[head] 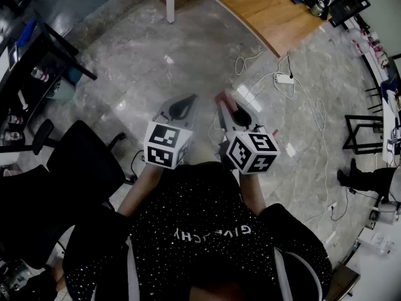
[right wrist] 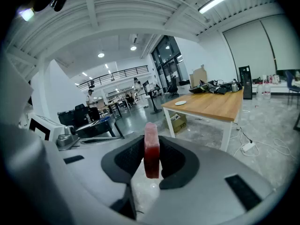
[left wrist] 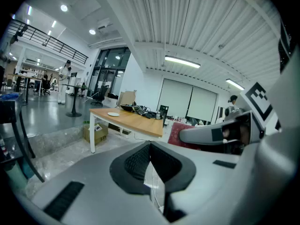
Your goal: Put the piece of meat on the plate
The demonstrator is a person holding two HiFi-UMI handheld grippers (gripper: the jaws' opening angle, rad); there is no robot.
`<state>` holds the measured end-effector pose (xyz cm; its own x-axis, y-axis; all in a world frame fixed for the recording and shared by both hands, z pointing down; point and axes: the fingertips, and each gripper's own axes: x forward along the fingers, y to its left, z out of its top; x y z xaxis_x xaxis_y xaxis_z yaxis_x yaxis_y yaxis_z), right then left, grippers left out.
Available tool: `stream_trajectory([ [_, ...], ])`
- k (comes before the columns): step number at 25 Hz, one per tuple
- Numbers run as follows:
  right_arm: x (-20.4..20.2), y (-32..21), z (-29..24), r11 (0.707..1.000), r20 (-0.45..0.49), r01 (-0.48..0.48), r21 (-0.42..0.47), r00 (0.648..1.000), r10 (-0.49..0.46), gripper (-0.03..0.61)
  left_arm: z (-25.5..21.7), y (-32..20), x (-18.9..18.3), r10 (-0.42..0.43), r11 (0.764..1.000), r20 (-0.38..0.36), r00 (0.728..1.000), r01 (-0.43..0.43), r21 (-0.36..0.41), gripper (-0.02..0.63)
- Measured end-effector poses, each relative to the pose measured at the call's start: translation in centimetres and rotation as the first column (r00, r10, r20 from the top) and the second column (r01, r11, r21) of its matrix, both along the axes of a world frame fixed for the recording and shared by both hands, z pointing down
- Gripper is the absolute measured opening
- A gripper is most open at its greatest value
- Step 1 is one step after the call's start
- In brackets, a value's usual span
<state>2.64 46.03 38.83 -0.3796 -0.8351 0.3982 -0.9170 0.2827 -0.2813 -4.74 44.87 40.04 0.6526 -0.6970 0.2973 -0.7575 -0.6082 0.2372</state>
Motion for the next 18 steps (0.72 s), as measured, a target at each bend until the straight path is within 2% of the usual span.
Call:
stream_trajectory([
  [9,-1.3,0.9,0.8,0.998,0.025,-0.050,-0.024,0.998,0.050,0.097,1.3,0.5,-2.9,-0.007,1.000,-0.001,1.000,0.007,-0.017,0.009],
  [18,0.1,-1.3,0.6,0.996,0.019,-0.085,-0.011,0.996,0.086,0.097,1.4,-1.8,-2.2,0.002,1.000,0.000,1.000,-0.002,-0.010,0.009],
])
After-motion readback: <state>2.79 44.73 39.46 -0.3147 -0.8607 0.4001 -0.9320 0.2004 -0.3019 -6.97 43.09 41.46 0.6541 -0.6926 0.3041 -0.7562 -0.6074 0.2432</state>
